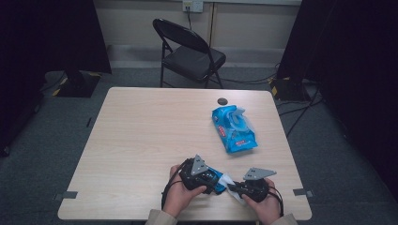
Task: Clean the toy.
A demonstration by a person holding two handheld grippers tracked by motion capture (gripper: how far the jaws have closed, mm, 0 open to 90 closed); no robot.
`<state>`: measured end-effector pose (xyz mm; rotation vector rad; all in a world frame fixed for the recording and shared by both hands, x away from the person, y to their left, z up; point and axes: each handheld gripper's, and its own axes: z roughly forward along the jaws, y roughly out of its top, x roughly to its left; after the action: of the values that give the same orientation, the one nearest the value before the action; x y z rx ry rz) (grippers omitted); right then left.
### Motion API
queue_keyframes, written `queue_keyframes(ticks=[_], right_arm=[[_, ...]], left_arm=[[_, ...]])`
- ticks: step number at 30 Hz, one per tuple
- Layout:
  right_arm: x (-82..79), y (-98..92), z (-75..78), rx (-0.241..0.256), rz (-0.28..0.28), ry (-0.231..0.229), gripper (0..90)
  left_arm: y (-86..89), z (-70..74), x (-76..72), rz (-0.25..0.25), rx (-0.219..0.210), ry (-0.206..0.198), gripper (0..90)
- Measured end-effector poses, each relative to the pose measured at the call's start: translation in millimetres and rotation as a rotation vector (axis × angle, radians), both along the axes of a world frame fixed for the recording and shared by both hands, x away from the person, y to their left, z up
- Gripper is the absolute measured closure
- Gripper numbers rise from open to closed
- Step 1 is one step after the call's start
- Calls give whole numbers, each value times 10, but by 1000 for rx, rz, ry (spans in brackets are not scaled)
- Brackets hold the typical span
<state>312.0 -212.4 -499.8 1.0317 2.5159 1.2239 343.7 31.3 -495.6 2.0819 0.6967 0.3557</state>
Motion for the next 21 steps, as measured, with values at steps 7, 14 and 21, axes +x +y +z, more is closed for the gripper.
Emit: queue_keyframes(ticks=[7,14,21], right_arm=[[-84,10,11,-1,16,9,836],[-153,64,18,-4,48,16,837],[-218,201,22,0,100,28,839]], left_arm=[[-2,1,0,1,0,1,157],[1,0,0,3,-1,0,157],[0,-4,-5,3,-3,-5,157]])
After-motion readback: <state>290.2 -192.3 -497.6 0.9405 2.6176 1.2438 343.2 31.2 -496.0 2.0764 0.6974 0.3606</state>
